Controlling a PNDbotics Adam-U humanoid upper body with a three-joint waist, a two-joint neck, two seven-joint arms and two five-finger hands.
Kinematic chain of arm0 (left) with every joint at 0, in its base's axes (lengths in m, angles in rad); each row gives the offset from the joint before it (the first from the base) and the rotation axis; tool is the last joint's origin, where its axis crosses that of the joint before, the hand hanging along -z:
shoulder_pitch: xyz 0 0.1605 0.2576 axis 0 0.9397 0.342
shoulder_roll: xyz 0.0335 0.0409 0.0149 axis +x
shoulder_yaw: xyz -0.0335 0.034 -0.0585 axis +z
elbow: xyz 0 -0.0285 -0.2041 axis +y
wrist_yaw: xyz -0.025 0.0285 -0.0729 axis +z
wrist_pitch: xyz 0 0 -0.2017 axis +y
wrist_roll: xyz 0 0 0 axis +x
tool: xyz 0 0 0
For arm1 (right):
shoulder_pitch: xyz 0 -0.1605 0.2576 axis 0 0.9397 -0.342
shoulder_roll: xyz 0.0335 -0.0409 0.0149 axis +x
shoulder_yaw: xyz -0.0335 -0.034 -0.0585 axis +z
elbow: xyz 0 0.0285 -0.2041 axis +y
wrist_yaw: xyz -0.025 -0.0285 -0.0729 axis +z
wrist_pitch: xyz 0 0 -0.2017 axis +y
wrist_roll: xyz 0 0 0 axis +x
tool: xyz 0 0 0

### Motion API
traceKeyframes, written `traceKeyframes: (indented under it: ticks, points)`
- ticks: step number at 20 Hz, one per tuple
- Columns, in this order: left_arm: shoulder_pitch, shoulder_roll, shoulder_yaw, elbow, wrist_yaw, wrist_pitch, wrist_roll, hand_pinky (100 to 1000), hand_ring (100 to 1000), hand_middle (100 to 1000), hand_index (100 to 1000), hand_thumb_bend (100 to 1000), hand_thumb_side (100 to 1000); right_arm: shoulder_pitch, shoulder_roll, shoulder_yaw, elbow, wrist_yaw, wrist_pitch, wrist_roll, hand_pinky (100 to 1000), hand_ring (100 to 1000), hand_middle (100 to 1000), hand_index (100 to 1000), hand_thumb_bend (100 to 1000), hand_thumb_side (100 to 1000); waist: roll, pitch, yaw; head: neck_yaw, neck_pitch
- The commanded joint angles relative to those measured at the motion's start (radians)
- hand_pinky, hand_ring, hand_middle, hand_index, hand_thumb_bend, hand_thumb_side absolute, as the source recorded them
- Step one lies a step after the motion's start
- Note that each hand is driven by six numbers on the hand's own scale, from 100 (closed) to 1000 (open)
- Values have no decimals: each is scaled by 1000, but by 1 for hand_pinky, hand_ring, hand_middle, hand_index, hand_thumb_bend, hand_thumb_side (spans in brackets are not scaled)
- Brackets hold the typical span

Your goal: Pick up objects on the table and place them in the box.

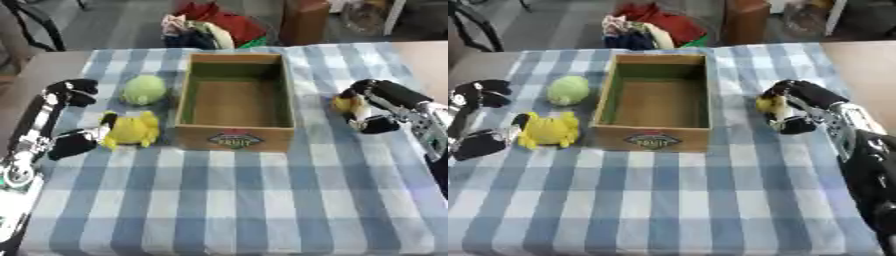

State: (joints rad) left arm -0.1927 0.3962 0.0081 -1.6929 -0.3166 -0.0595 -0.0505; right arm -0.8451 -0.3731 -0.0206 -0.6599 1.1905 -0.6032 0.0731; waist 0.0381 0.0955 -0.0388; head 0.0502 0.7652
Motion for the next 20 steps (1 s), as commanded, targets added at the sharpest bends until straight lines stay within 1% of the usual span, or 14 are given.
traceKeyframes:
  ticks: [1,2,3,5,8,11,15,20]
  points:
    - [-8,19,2,-17,3,-1,-2,730,671,667,802,365,100,-16,-16,-20,-30,-14,8,-44,561,818,245,372,100,202,1,-13,-1,2,5]
    - [-8,20,2,-17,4,0,-2,730,671,667,802,365,100,-16,-17,-21,-37,-28,11,-61,561,818,245,372,100,202,1,-13,-1,2,5]
    - [-8,20,2,-17,4,0,-2,730,671,667,802,361,100,-16,-17,-24,-44,-42,13,-78,528,794,184,304,100,198,1,-13,-1,2,5]
    - [-8,20,2,-18,4,0,-2,730,671,667,802,357,100,-16,-18,-24,-55,-70,18,-112,514,781,154,270,100,198,1,-13,-1,2,5]
    - [-9,21,1,-19,5,0,-2,730,671,667,802,353,100,-19,-19,-13,-67,-101,14,-163,516,781,142,258,100,198,1,-13,-1,1,5]
    - [-10,21,1,-19,5,1,-2,730,672,667,802,350,100,-27,-15,-2,-85,-121,-2,-198,516,776,129,246,100,204,1,-14,0,1,5]
    - [-10,22,1,-20,6,2,-1,730,672,667,802,346,100,-46,-6,7,-116,-169,-16,-200,513,772,125,243,100,214,1,-16,3,-2,5]
    - [-14,23,0,-24,7,2,0,729,672,667,801,349,100,-85,11,23,-152,-233,-36,-167,516,766,125,244,100,219,-1,-19,11,-8,5]
